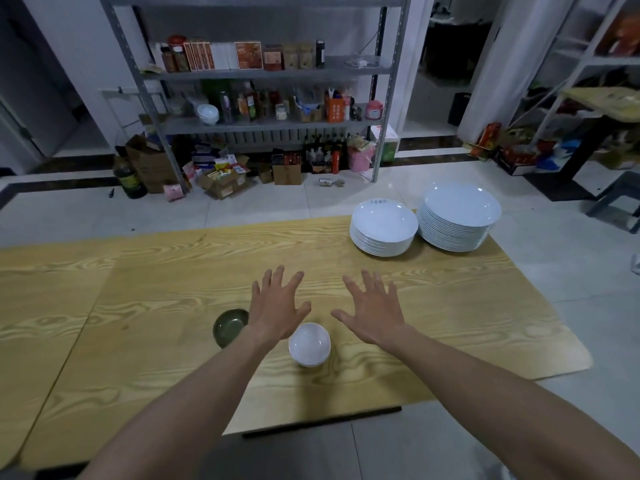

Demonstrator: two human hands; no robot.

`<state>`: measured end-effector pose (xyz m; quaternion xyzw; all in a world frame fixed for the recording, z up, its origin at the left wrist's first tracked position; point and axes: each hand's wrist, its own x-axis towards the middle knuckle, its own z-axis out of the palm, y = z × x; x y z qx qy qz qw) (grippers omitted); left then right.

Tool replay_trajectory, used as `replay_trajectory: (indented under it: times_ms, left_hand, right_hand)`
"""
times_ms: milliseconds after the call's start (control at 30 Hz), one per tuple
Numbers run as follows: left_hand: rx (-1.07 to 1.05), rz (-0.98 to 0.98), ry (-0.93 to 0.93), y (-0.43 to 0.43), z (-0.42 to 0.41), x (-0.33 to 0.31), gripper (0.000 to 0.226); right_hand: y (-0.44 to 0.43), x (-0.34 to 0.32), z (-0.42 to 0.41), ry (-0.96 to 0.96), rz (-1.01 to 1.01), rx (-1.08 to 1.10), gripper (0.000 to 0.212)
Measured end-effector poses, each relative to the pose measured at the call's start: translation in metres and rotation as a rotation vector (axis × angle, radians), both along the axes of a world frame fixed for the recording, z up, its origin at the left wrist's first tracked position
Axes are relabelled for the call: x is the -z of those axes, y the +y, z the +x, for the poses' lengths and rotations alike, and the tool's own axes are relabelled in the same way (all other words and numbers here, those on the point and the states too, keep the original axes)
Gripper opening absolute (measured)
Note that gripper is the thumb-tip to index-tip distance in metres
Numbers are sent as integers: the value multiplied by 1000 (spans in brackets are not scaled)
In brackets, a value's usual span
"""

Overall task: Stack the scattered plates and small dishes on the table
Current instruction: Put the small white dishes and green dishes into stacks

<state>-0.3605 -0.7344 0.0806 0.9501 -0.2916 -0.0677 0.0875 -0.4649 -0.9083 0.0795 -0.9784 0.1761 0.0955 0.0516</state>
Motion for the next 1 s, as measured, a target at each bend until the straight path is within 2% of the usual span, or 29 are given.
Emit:
replay_trajectory:
  times_ms: [233, 433, 600, 700, 800, 900, 1000]
  left_hand:
    - [-104, -52, 59, 34, -14, 35, 65]
    - [-411, -286, 111, 76, -9, 64, 51]
    - [-660, -335, 206, 102, -3, 88, 43]
    - [-799, -450, 330, 113, 4, 106, 46]
    - [-798, -588, 465, 120, 13, 126, 42]
    - [-780, -699, 510, 122, 22, 142, 32]
    - [-808, -848, 555, 117, 28, 145, 32]
  right_hand:
    - [13, 29, -10, 46, 168, 2, 71]
    - [25, 64, -12, 78, 442, 91, 63]
    - [34, 90, -9, 77, 603, 204, 54]
    - [39, 106, -5, 58, 670, 282, 49]
    - [44, 120, 0, -11, 735, 365, 40]
    - [49, 129, 6, -76, 818, 411, 30]
    - [53, 137, 10, -116, 814, 442, 29]
